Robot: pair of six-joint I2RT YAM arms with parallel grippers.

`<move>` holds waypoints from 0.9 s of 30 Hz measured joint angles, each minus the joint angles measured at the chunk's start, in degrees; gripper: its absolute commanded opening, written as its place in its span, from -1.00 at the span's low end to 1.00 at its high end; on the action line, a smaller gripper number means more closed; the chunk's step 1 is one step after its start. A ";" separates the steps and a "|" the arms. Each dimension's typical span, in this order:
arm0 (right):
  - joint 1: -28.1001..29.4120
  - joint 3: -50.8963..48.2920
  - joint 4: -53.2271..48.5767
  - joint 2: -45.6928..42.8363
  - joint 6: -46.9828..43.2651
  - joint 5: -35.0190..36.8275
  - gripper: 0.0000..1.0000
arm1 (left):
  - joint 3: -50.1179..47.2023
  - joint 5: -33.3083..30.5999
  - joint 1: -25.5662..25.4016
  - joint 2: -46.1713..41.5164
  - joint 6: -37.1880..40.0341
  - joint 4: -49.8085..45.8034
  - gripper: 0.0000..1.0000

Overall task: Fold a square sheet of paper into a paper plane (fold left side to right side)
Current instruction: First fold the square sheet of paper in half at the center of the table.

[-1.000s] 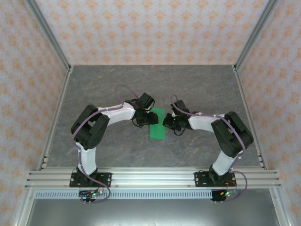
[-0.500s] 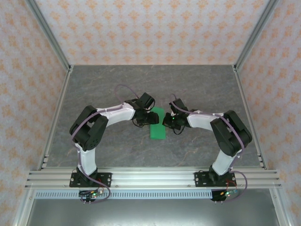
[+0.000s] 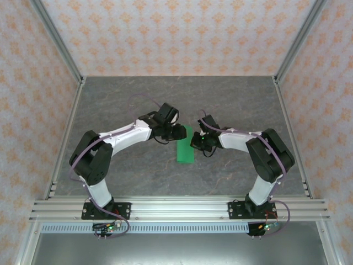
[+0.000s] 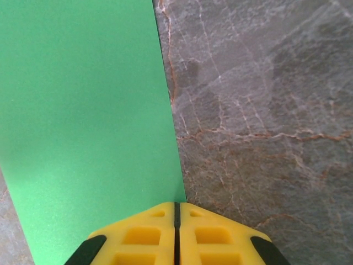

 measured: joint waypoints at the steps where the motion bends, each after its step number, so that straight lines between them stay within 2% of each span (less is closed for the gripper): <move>1: 0.00 0.04 -0.15 0.04 0.00 0.00 -0.83 | 0.00 1.05 0.00 0.44 -0.13 0.94 -0.50; 9: 0.17 0.74 -1.05 0.31 -0.02 0.28 -0.83 | -0.04 3.61 0.00 5.07 -0.55 4.00 -0.59; 27: 0.37 2.01 -3.02 0.85 -1.20 0.85 -0.84 | -3.61 -0.11 1.03 7.61 0.11 3.13 -0.63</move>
